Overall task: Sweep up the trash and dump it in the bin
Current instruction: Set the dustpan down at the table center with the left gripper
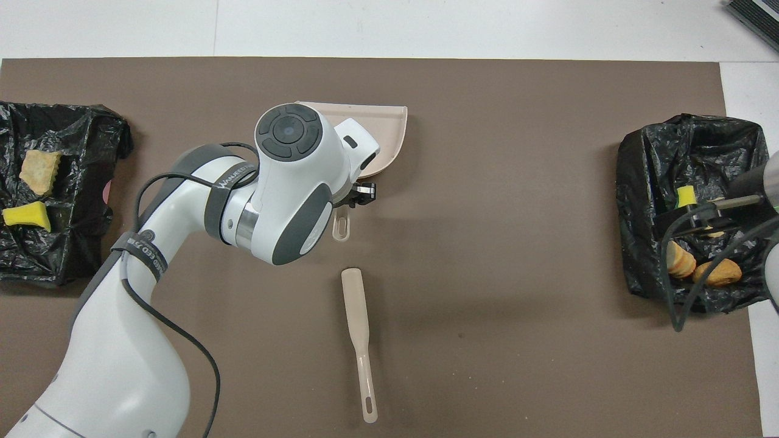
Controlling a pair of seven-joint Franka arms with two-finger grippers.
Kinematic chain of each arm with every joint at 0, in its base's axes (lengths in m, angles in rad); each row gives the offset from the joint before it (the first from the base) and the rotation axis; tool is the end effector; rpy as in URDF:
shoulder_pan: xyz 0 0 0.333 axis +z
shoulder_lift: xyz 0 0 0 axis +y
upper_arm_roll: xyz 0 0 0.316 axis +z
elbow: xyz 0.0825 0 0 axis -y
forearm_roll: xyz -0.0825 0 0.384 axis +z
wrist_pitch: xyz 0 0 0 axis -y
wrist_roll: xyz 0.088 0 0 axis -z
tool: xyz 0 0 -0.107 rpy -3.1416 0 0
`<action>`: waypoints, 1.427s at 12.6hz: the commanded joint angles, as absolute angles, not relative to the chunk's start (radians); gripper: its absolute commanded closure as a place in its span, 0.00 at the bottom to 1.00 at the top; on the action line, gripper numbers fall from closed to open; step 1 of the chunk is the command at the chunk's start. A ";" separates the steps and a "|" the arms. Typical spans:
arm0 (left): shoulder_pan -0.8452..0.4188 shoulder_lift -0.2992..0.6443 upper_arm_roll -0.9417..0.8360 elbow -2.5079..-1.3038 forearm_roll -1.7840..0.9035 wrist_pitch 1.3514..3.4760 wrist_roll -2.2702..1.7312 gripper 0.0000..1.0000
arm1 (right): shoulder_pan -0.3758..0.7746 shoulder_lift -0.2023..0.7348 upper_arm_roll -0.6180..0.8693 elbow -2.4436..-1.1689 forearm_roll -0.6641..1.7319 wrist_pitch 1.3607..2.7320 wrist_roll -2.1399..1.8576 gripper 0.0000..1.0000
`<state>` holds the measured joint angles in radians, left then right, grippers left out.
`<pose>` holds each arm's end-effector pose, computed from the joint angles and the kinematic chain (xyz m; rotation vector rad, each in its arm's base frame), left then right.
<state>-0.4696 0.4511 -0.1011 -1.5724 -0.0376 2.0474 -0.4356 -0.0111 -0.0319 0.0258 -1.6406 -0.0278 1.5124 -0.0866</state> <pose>0.5793 -0.3635 0.3842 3.0567 -0.1647 -0.0225 0.5365 0.0050 0.6044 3.1088 0.1571 -0.1515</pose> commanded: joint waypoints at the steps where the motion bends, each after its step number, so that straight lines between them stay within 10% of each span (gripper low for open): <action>1: -0.488 0.446 -0.081 -1.586 -0.055 2.065 -0.439 0.63 | -0.023 -0.057 0.032 -1.671 -0.015 1.537 -0.069 0.00; 7: -0.471 0.420 -0.077 -1.594 -0.043 2.031 -0.414 0.00 | -0.023 -0.057 0.032 -1.672 -0.015 1.537 -0.069 0.00; 18: -0.169 -0.003 -0.037 -1.580 -0.014 1.600 0.012 0.00 | -0.023 -0.057 0.032 -1.671 -0.015 1.537 -0.069 0.00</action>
